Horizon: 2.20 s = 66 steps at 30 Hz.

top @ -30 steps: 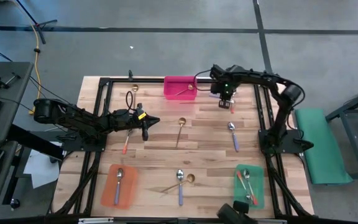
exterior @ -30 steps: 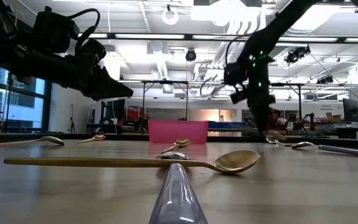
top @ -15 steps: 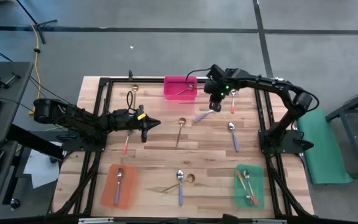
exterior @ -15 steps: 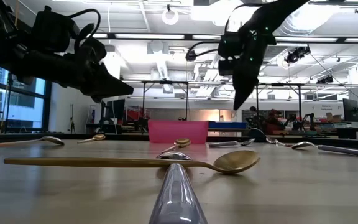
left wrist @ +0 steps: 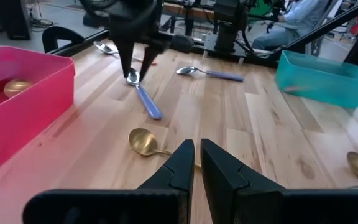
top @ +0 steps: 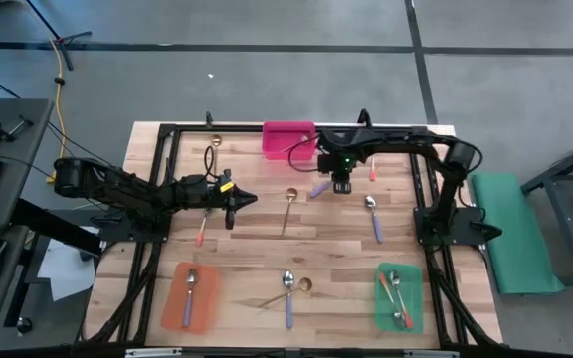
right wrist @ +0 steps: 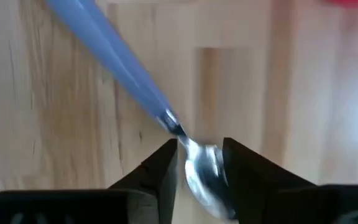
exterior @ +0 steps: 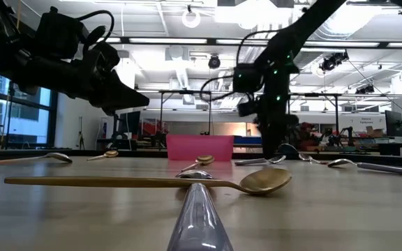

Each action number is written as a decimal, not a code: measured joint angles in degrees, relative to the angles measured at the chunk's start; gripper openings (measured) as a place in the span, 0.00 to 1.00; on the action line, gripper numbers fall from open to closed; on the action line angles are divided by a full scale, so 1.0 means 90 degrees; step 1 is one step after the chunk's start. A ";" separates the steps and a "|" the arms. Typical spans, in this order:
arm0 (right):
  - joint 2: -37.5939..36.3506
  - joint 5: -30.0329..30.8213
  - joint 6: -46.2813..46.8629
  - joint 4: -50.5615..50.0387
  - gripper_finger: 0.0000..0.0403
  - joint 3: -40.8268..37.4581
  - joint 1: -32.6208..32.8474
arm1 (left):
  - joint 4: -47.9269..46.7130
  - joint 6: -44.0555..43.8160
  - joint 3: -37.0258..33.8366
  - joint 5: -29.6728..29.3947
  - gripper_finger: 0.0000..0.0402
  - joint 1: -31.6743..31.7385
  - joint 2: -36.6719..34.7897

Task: Sort silverware by color (type)
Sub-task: Put the purple spoon into the orange bin

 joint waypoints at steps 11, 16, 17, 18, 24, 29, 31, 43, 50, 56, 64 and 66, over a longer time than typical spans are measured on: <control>0.0500 -0.0187 -0.0338 -0.0084 0.29 0.0213 0.0129 | -0.0017 0.0114 0.0000 -0.0002 0.05 0.0000 0.0000; 0.0508 -0.0401 0.0053 -0.0056 0.22 0.0208 0.0121 | -0.0019 0.0114 0.0000 -0.0002 0.05 0.0002 0.0000; 0.0511 -0.0426 0.0229 -0.0043 0.20 0.0208 0.0125 | -0.0019 0.0114 0.0000 -0.0002 0.05 0.0002 0.0000; 0.0513 -0.0433 0.0422 -0.0035 0.18 0.0206 0.0131 | -0.0019 0.0114 0.0000 -0.0002 0.05 0.0002 0.0000; 0.0450 -0.0399 0.0839 -0.0093 0.19 0.0186 0.0143 | -0.0022 0.0114 0.0000 -0.0002 0.05 0.0002 0.0000; 0.0436 -0.0446 0.1053 0.0050 0.29 0.0175 0.0146 | -0.0024 0.0121 0.0000 -0.0005 0.05 0.0002 0.0000; 0.0436 -0.0462 0.1125 0.0142 0.32 0.0172 0.0147 | -0.0024 0.0121 0.0000 -0.0005 0.05 0.0002 0.0000; 0.0464 -0.0680 0.1050 0.0553 0.33 0.0159 0.0167 | -0.0024 0.0124 0.0000 -0.0005 0.05 0.0005 0.0000; 0.0688 -0.0658 0.1072 0.0502 0.21 0.0186 0.0162 | -0.0029 0.0122 0.0000 -0.0007 0.05 0.0005 0.0000; 0.0712 -0.0574 0.1072 0.0401 0.06 0.0213 0.0228 | -0.0031 0.0111 0.0000 -0.0007 0.05 0.0005 0.0000; 0.0747 -0.0239 0.1091 0.0292 0.03 0.0501 0.0547 | -0.0105 -0.0825 0.0000 -0.0024 0.05 0.0010 0.0000; 0.0754 -0.0217 0.1117 0.0335 0.03 0.0572 0.0646 | -0.0274 -0.1138 0.0000 -0.0037 0.05 0.0032 0.0000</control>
